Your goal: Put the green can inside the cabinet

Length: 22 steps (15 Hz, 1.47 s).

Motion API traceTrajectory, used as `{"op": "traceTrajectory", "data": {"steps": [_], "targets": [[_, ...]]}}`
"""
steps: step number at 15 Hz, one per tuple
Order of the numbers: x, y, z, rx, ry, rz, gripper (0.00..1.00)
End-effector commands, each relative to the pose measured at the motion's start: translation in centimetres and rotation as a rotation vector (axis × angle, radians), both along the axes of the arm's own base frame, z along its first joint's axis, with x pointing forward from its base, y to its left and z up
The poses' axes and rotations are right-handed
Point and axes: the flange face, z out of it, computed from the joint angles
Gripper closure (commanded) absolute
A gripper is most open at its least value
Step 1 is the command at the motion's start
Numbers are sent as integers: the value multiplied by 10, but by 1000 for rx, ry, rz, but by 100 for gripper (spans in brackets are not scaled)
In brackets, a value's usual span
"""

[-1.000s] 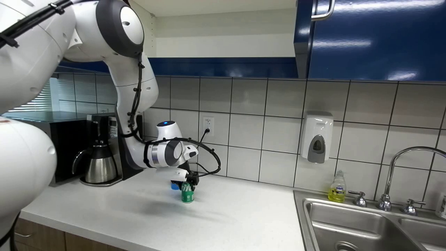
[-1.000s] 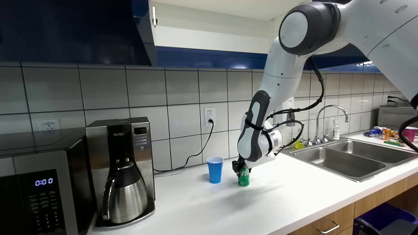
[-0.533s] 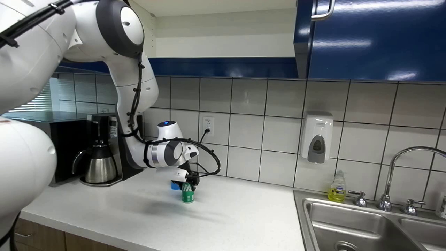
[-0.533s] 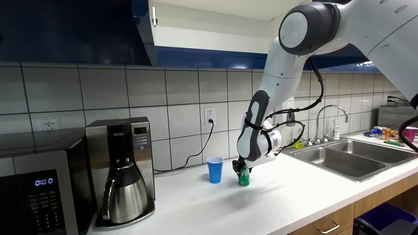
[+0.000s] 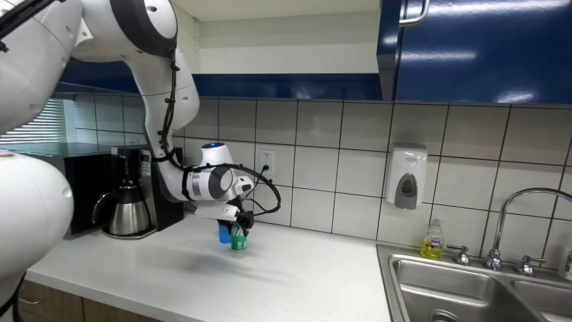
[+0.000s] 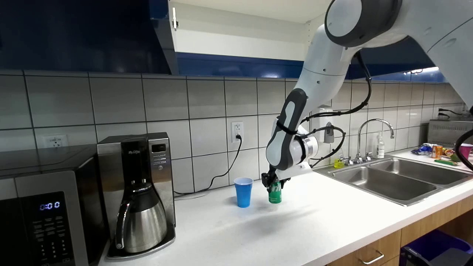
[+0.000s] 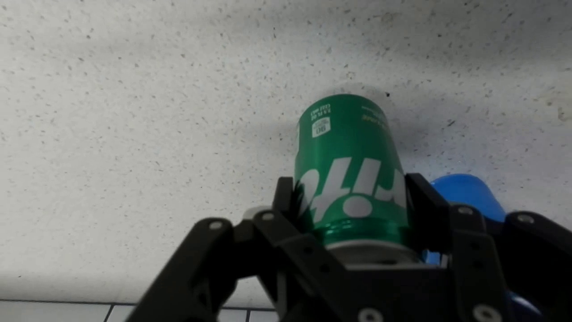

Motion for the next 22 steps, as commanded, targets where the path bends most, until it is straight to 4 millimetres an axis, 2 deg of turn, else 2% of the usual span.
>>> {"op": "traceTrajectory", "data": {"steps": [1,6,13,22], "targets": [[-18,6,42,8,31,-10,61],[-41,13,89,2,79,7,61],[-82,24,176,-24,137,23,61],[-127,48,315,-23,125,25,61]]}}
